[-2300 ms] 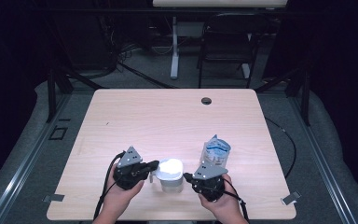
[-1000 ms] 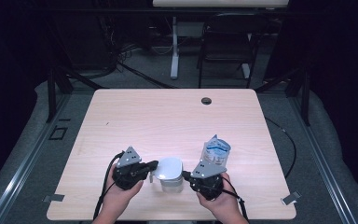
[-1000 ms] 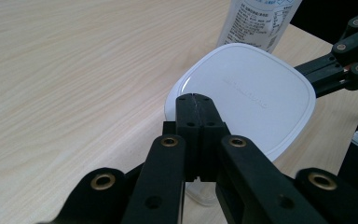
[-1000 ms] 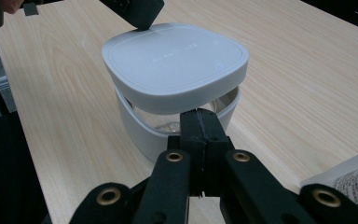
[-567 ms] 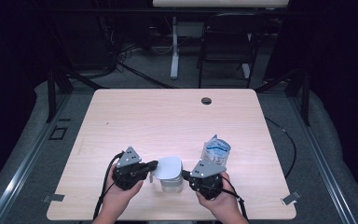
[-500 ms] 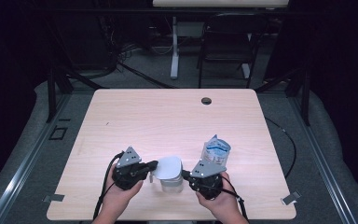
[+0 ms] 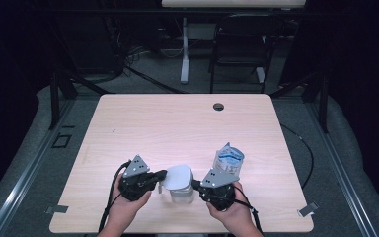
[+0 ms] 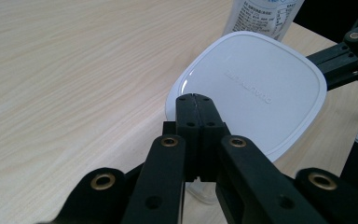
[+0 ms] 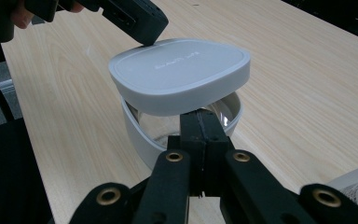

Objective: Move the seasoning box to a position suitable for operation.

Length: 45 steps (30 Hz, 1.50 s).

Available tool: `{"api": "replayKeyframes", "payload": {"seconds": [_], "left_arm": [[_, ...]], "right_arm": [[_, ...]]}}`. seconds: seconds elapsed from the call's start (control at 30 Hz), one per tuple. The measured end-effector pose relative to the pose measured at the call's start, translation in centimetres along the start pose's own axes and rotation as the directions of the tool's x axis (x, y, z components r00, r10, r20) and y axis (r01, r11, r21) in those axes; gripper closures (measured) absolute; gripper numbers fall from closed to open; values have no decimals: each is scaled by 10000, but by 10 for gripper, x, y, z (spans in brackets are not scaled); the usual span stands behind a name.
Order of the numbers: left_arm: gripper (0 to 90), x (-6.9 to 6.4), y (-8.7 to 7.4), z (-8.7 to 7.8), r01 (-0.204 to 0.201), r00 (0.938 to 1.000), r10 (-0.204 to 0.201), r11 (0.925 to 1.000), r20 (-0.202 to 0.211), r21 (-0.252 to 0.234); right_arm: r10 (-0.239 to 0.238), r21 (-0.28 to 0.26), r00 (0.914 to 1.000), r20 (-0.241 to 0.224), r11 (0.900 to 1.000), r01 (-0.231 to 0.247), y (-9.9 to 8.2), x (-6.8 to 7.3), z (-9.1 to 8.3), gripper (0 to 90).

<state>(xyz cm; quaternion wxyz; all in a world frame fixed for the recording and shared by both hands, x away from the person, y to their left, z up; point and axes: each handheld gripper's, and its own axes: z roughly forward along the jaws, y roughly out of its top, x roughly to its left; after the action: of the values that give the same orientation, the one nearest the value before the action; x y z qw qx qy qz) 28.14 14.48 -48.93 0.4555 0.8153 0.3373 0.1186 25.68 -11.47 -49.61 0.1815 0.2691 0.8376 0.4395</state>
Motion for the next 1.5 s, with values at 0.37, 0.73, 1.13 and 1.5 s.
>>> {"api": "replayKeyframes", "payload": {"seconds": [0.37,0.73,1.13,1.5], "left_arm": [[900,1,-1,-1,-37,10000,37,10000,-37,24],[900,1,-2,-1,53,10000,-53,10000,-39,-15],[900,2,-4,-1,110,9999,-110,9999,-100,29],[900,5,-5,-3,91,9998,-89,9999,-188,99]], "right_arm": [[-30,-120,10000,-18,9999,30,5,2,-1,900],[-81,-174,9999,-60,9998,80,10,2,-2,900],[-174,-314,9998,-80,9994,171,18,4,-2,900],[93,-697,9995,-310,9975,-115,22,3,-2,900]]}}
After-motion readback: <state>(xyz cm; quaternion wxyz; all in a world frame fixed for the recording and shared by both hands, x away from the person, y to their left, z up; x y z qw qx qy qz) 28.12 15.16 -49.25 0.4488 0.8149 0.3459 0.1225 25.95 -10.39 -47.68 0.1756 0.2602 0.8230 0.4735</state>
